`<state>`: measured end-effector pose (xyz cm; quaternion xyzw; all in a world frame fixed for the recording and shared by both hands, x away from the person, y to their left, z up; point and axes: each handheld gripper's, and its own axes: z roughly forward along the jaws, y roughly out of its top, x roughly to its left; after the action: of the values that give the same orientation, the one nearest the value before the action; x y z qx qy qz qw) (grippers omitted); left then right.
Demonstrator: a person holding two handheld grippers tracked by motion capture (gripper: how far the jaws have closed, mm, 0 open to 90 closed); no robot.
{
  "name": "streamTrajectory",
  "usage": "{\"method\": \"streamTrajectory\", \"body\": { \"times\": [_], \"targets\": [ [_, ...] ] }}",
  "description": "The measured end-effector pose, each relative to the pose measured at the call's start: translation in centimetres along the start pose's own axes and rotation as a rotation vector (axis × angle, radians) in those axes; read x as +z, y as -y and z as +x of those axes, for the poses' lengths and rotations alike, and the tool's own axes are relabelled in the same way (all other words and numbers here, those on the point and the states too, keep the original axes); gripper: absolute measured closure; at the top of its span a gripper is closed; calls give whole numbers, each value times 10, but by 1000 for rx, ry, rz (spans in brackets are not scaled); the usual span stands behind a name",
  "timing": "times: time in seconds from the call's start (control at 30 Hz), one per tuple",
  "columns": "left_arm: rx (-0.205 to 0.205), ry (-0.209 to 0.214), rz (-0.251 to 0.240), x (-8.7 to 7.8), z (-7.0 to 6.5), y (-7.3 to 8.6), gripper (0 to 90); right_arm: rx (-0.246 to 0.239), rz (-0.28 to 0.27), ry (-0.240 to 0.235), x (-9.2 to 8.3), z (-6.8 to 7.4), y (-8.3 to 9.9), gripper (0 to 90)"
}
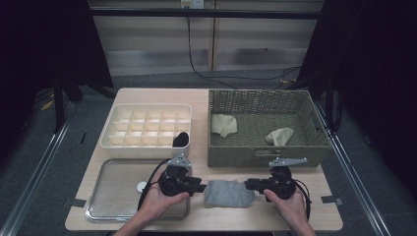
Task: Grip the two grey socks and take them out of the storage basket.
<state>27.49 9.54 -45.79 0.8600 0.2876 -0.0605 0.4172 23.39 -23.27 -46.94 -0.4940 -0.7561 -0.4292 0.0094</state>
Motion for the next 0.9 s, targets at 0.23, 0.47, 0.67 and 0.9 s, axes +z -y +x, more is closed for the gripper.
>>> {"method": "streamTrajectory", "body": {
  "times": [0.23, 0.47, 0.67, 0.9],
  "targets": [
    [-36, 12, -14, 7, -2, -2, 580, -4, 11, -3, 0, -2, 7, 709],
    [-29, 36, -3, 19, -2, 0, 476, -6, 16, 4, 3, -4, 10, 682],
    [-29, -21, 43, 25, 3, 5, 659, -25, 48, 22, 6, -3, 13, 653],
    [-30, -40, 80, 27, 10, 9, 801, -27, 83, 26, 12, -4, 16, 651]
  ]
}}
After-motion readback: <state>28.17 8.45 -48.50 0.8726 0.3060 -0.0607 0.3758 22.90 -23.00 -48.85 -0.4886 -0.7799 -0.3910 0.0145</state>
